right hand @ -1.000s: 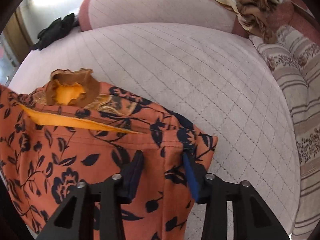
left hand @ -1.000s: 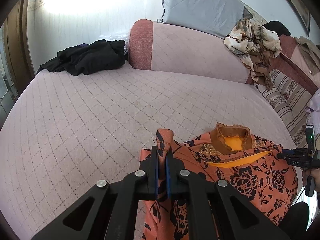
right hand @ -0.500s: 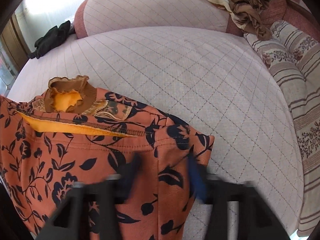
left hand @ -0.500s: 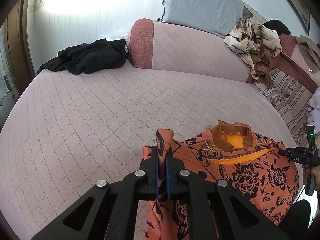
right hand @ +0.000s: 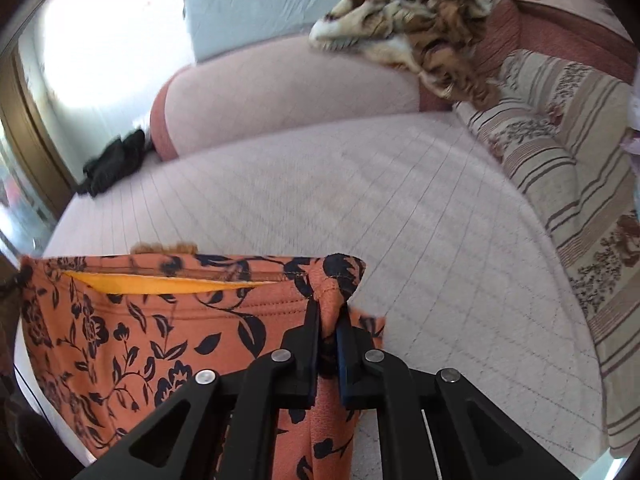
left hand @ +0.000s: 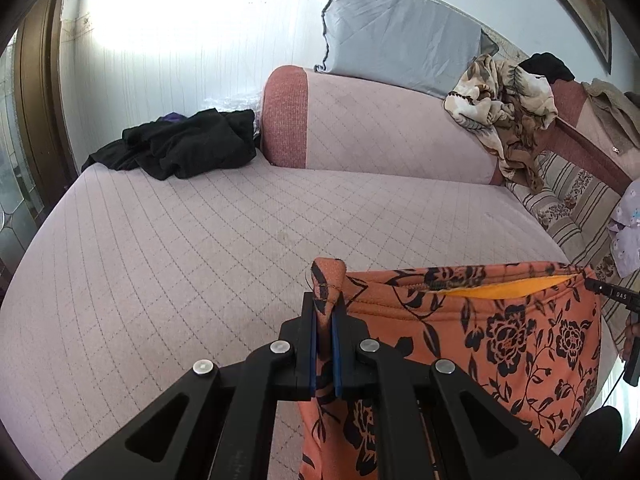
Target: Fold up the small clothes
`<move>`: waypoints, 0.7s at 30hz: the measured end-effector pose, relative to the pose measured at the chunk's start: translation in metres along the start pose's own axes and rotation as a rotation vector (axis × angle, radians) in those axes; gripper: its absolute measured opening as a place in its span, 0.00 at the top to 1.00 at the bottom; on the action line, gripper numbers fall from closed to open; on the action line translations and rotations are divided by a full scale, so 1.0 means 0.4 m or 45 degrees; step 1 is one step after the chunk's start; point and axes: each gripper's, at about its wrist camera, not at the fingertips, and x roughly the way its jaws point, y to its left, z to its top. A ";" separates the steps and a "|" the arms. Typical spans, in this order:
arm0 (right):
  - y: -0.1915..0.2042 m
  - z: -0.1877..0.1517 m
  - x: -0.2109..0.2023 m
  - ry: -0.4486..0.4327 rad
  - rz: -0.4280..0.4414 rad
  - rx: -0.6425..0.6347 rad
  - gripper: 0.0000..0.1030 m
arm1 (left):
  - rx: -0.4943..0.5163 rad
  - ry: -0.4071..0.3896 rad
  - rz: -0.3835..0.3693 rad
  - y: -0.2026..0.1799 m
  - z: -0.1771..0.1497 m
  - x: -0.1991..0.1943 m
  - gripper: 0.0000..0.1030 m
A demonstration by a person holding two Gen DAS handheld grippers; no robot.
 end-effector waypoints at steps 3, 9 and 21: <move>-0.025 0.028 0.017 -0.011 -0.015 0.027 0.94 | 0.012 0.047 0.022 -0.001 0.020 0.071 0.94; -0.071 -0.001 0.269 0.319 0.098 0.190 0.90 | 0.017 0.408 0.178 0.024 -0.068 0.335 0.90; 0.012 0.014 0.031 0.040 0.190 0.172 0.65 | -0.082 0.117 0.189 0.057 -0.031 0.041 0.83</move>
